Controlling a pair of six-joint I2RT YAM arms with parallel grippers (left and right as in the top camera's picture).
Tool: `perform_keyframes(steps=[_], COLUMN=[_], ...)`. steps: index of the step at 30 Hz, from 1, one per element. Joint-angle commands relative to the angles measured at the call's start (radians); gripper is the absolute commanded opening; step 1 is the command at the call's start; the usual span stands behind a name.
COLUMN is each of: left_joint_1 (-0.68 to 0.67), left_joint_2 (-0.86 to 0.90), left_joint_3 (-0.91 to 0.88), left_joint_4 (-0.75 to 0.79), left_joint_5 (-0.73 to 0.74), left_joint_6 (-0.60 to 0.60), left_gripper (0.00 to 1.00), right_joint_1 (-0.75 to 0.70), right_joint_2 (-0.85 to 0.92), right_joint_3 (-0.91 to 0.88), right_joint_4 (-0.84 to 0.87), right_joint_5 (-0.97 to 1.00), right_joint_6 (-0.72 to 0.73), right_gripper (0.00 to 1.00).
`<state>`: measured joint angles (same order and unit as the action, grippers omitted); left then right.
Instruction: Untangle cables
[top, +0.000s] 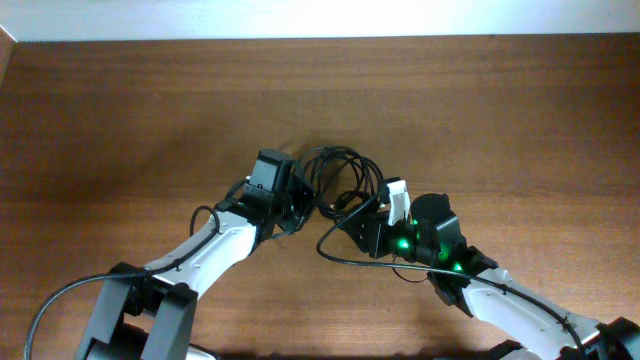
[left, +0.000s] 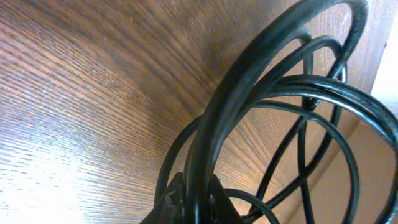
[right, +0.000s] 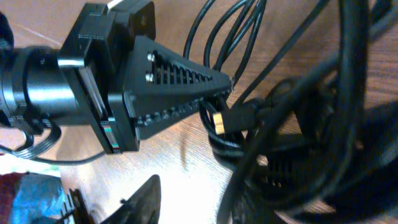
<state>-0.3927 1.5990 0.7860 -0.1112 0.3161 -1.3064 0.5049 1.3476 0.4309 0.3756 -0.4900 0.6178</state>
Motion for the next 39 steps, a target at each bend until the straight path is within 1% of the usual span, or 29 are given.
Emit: perform_keyframes(steps=[1,3,6,7,8,13,16,19,23,26,32,37,39], left_joint_1=[-0.004,-0.004,-0.004,-0.004,-0.004,-0.004,-0.002,0.013,0.057,0.123,0.227,0.254,0.254], left_joint_2=[0.005,0.005,0.005,0.005,0.005,0.005,0.005,0.005,0.005,0.005,0.005,0.005,0.005], left_joint_3=[0.000,0.000,0.000,0.000,0.000,0.000,0.000,0.000,0.000,0.000,0.000,0.000,0.000], left_joint_4=[0.006,0.006,0.006,0.006,0.007,0.011,0.010,0.014,0.013,0.003,-0.048,-0.066,-0.066], left_joint_5=[0.033,0.033,0.033,0.032,0.029,0.026,-0.007,-0.007,-0.006,-0.005,-0.005,0.003,0.006], left_joint_6=[-0.003,-0.003,-0.003,-0.003,-0.003,-0.003,-0.001,0.020,0.021,0.024,0.043,0.043,0.068], left_gripper=[0.00,0.00,0.00,0.00,0.00,0.00,0.00,0.00,0.00,0.00,0.00,0.00,0.00], right_joint_1=[0.006,0.006,0.006,0.006,0.006,0.006,0.006,0.006,0.005,0.005,0.005,0.005,0.005], right_joint_2=[0.008,0.008,0.008,0.008,0.008,0.007,0.007,0.007,0.007,0.007,0.007,0.007,0.007], right_joint_3=[0.013,0.013,0.013,0.013,0.013,0.013,0.013,0.013,0.013,0.013,0.013,0.013,0.013], right_joint_4=[0.003,0.003,-0.001,-0.005,-0.012,-0.012,-0.013,-0.013,-0.021,-0.049,-0.050,-0.050,-0.050], right_joint_5=[0.017,0.017,0.016,0.016,0.000,-0.132,-0.165,-0.208,-0.214,-0.217,-0.240,-0.232,-0.228], right_joint_6=[-0.011,-0.011,-0.011,-0.011,-0.010,-0.011,-0.013,-0.039,-0.045,-0.046,-0.068,-0.068,-0.068], right_gripper=[0.24,0.23,0.18,0.15,0.04,0.04,0.04,0.04,0.04,0.04,0.04,0.04,0.04])
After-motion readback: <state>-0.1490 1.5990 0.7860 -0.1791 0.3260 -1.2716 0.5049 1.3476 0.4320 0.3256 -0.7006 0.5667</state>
